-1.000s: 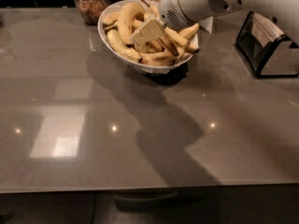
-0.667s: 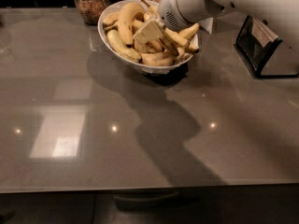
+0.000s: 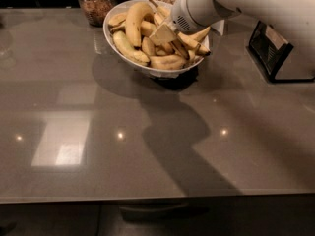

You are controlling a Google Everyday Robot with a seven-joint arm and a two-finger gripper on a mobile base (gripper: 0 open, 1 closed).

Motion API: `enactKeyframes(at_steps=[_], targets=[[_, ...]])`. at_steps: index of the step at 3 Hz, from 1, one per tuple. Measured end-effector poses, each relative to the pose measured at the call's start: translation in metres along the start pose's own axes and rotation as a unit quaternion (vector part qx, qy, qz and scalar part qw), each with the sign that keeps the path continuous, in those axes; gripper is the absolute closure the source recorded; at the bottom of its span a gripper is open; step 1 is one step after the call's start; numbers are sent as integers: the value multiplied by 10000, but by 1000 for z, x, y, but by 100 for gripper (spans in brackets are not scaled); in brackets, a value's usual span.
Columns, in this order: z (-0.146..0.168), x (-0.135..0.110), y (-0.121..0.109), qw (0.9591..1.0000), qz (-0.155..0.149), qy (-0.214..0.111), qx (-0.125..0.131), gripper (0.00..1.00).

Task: Pick banana from white bowl

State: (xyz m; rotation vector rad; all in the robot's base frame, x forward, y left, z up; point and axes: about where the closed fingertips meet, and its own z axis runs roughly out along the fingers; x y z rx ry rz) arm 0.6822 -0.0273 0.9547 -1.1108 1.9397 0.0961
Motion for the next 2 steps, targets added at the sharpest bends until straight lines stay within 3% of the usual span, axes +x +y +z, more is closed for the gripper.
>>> enactKeyframes(at_steps=[2], targets=[[-22, -6, -3, 9989, 70, 461, 108, 98]])
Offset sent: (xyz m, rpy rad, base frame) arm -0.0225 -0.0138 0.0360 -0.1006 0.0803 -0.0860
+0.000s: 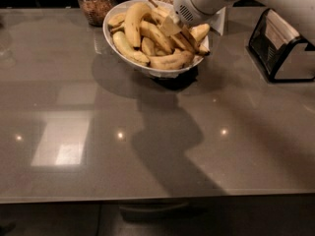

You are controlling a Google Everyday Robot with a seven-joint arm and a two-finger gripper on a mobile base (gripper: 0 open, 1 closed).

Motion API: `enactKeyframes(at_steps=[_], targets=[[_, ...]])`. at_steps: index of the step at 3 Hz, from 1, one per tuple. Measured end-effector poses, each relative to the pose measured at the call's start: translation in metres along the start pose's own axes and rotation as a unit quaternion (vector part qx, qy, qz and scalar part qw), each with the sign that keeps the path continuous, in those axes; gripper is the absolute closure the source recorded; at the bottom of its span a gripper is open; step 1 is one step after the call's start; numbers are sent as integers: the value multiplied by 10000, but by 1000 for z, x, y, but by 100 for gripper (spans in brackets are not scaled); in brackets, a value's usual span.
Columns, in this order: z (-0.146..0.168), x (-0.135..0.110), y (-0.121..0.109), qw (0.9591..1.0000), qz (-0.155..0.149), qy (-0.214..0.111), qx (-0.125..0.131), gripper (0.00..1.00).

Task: Pick banana from white bowl

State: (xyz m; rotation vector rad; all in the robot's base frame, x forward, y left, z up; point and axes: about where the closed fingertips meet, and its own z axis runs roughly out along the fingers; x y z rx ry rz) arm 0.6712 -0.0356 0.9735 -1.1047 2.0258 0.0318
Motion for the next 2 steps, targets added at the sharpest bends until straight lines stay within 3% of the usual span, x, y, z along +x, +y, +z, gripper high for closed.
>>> enactKeyframes(at_steps=[2], targets=[[-42, -6, 3, 9997, -55, 75, -217, 100]])
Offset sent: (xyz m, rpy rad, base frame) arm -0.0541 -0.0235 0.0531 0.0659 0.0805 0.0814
